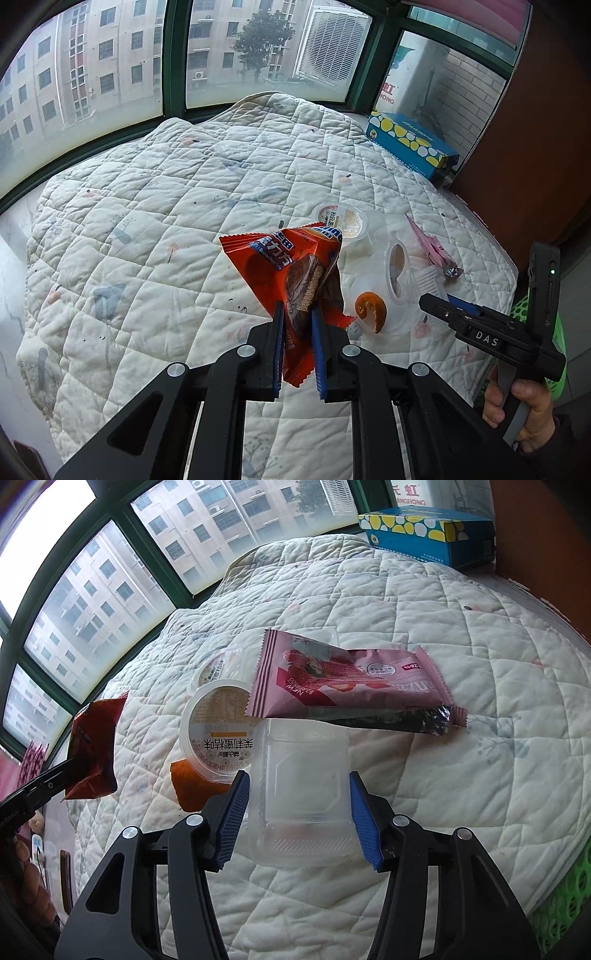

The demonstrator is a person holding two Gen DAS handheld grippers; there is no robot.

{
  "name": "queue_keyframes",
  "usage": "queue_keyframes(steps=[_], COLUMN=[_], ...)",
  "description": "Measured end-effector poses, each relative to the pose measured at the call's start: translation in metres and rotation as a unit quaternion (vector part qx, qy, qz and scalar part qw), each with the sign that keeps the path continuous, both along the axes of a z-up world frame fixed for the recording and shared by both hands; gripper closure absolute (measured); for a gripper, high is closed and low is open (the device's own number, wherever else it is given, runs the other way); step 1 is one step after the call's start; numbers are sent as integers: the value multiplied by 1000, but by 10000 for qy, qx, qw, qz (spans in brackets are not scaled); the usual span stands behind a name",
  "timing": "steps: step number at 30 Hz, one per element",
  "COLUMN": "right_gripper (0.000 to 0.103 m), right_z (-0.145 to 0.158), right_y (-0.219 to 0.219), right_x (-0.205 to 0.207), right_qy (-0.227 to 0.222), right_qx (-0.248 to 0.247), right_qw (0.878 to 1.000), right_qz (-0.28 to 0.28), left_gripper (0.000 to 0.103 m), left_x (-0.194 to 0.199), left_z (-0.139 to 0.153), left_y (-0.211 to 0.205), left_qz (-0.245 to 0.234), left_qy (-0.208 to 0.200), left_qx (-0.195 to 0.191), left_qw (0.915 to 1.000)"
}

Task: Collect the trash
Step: 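Grasp the clear plastic box with the right gripper while the left holds the wrapper, then carry the clear box over the green basket and open the right gripper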

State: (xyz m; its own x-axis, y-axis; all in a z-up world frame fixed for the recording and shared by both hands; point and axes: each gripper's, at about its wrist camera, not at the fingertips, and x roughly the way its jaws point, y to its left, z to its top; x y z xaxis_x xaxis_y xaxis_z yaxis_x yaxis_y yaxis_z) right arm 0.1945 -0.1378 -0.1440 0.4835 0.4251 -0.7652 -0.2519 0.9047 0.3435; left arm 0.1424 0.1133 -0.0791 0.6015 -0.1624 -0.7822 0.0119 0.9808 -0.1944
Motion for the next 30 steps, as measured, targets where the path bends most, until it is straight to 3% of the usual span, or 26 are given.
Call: queue_keyframes(steps=[10, 17, 30], right_gripper=[49, 49, 49], right_z=[21, 44, 81], right_y=[-5, -13, -64], right_x=[-30, -62, -95], right_qy=[-210, -579, -962], right_qx=[201, 82, 138], right_qw=[9996, 9983, 9941], right_qz=[70, 34, -481], left_gripper=[89, 90, 90], left_x=[-10, -16, -21], left_z=[18, 34, 58], left_y=[-10, -29, -75], left_qz=[-40, -185, -604], left_qy=[-148, -301, -541], left_qx=[-10, -31, -127], left_qw=[9999, 9994, 9966])
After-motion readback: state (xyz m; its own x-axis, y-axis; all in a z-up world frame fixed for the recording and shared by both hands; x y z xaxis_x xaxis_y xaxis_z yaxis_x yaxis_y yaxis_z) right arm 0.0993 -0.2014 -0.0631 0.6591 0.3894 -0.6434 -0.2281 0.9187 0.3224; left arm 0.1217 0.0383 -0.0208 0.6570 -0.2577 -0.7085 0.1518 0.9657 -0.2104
